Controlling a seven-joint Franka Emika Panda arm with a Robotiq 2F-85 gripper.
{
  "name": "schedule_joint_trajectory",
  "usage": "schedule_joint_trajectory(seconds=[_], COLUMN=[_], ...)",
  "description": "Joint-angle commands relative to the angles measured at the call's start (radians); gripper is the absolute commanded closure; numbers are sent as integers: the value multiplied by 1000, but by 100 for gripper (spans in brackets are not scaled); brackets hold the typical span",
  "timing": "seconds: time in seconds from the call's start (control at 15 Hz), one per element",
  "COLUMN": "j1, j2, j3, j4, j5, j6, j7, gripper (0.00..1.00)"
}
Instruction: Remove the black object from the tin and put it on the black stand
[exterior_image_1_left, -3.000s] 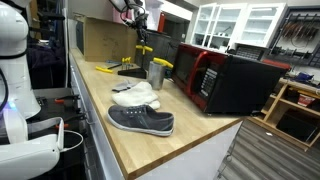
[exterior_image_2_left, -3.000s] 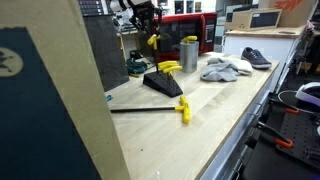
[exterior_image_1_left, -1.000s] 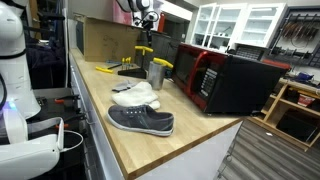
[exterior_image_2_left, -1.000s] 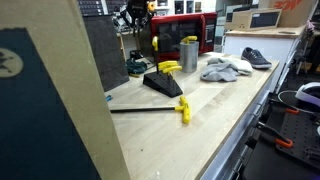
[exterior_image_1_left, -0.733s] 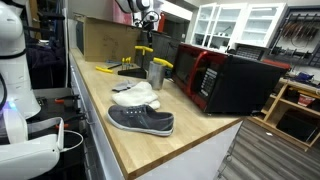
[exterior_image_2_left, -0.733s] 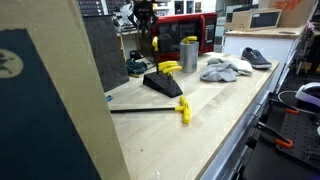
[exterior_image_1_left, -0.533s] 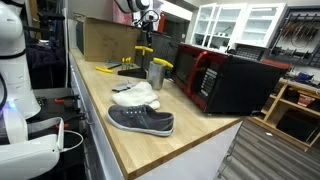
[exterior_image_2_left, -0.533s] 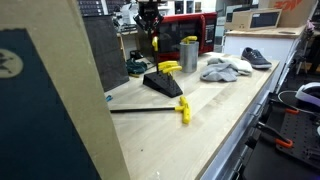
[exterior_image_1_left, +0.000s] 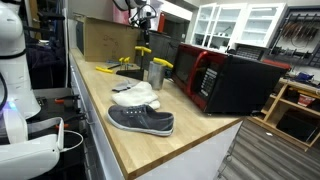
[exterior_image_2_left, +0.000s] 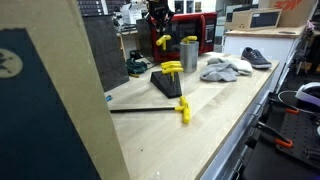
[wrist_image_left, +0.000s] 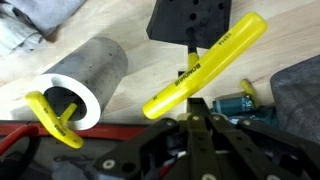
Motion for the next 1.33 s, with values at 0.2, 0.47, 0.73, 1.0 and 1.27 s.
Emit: schedule_joint_trajectory(seconds=[0.2,0.47,0.73,1.0,1.27], j1=[-1,-3,-5,-18,-31], j2=[-43,-29,-32,-38,-59], j3=[-2,3,13,19,22], j4=[-47,-54,-60,-60,-68], j5=[-149,-226,-207,-132,-50], j6=[-50,-28,-16,-20,-54], j7=[41,61,58,38,15], gripper=[100,100,100,100,100])
